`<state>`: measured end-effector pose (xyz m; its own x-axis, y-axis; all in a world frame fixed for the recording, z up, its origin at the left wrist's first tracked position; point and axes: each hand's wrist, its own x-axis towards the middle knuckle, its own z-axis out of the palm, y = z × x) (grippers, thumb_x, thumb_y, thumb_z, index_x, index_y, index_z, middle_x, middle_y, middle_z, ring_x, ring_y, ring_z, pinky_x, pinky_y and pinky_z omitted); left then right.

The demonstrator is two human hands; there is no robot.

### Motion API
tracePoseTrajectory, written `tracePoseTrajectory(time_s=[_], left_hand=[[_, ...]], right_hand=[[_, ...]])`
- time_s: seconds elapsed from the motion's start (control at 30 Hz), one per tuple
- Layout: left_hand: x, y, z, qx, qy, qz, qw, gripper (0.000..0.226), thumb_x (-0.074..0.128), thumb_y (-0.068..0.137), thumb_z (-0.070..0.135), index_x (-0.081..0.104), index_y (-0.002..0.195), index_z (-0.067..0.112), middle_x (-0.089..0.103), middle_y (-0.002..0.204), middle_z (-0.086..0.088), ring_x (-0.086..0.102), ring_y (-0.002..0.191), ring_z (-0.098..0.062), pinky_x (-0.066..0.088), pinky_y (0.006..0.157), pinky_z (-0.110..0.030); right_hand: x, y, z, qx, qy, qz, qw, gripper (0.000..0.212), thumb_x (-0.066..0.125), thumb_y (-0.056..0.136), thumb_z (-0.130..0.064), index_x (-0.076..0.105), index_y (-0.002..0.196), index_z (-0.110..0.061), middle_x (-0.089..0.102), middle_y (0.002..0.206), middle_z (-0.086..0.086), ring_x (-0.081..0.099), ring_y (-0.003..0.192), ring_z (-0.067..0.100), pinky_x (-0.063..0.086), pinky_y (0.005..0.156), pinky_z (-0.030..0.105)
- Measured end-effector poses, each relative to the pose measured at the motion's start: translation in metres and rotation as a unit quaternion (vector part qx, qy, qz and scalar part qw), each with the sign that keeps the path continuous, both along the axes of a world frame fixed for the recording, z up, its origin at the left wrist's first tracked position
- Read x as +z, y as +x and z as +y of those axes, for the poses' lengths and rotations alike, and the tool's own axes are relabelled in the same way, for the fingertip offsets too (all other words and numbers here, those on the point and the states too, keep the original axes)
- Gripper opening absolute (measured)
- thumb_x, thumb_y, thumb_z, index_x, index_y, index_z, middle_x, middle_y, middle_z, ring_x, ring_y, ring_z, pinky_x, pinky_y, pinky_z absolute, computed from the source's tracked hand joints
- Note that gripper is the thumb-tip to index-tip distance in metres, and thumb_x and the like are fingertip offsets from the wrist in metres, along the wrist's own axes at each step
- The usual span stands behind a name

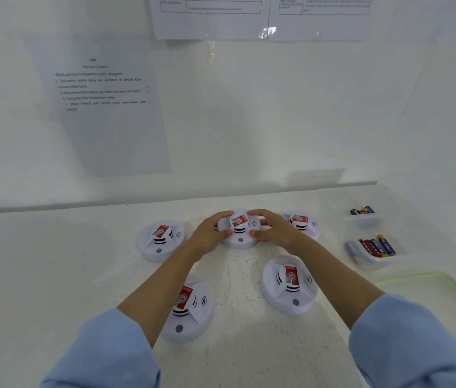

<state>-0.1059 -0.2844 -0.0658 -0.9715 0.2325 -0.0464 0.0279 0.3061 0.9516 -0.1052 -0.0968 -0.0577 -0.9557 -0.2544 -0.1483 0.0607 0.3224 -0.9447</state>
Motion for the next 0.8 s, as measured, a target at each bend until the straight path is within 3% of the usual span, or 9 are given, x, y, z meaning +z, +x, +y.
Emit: tracePoseTrajectory(time_s=[0.13, 0.23, 0.47, 0.6, 0.8], left_hand=[[0.000, 0.001, -0.001, 0.004, 0.005, -0.008, 1.000, 0.044, 0.057, 0.090, 0.004, 0.048, 0.132, 0.014, 0.050, 0.133, -0.008, 0.049, 0.106, -0.016, 0.046, 0.080, -0.020], [-0.001, 0.002, -0.001, 0.005, 0.000, -0.007, 1.000, 0.043, 0.057, 0.090, 0.004, 0.049, 0.131, 0.012, 0.049, 0.136, -0.008, 0.048, 0.108, -0.016, 0.040, 0.087, -0.024], [-0.001, 0.005, 0.000, 0.014, 0.010, -0.012, 1.000, 0.044, 0.056, 0.090, 0.004, 0.048, 0.132, 0.012, 0.048, 0.138, -0.009, 0.047, 0.112, -0.017, 0.040, 0.091, -0.026], [0.003, 0.010, 0.000, 0.021, 0.000, -0.015, 1.000, 0.046, 0.055, 0.091, 0.005, 0.044, 0.135, 0.013, 0.044, 0.140, -0.010, 0.044, 0.123, -0.022, 0.039, 0.095, -0.027], [0.026, 0.017, -0.017, 0.072, -0.005, 0.003, 0.997, 0.042, 0.057, 0.091, 0.013, 0.049, 0.131, 0.022, 0.045, 0.133, -0.010, 0.043, 0.122, -0.021, 0.039, 0.090, -0.029]], right_hand=[[-0.001, -0.003, -0.002, -0.011, 0.037, -0.003, 0.999, 0.050, 0.062, 0.085, -0.005, 0.045, 0.132, -0.011, 0.054, 0.129, 0.016, 0.051, 0.121, 0.028, 0.047, 0.096, 0.035], [0.000, -0.005, -0.005, -0.018, 0.078, 0.001, 0.997, 0.051, 0.061, 0.086, -0.004, 0.044, 0.134, -0.008, 0.052, 0.133, 0.018, 0.049, 0.124, 0.029, 0.043, 0.101, 0.036], [0.002, 0.000, -0.010, -0.025, 0.087, -0.006, 0.996, 0.051, 0.055, 0.089, -0.004, 0.040, 0.138, -0.008, 0.049, 0.134, 0.018, 0.051, 0.116, 0.031, 0.051, 0.081, 0.035], [0.001, 0.002, -0.010, -0.020, 0.083, -0.011, 0.996, 0.054, 0.055, 0.090, -0.005, 0.037, 0.140, -0.012, 0.049, 0.133, 0.019, 0.052, 0.097, 0.024, 0.050, 0.063, 0.022], [0.023, 0.006, -0.010, -0.042, 0.082, -0.022, 0.996, 0.058, 0.058, 0.089, -0.013, 0.034, 0.141, -0.024, 0.042, 0.138, 0.014, 0.055, 0.078, 0.021, 0.050, 0.060, 0.022]])
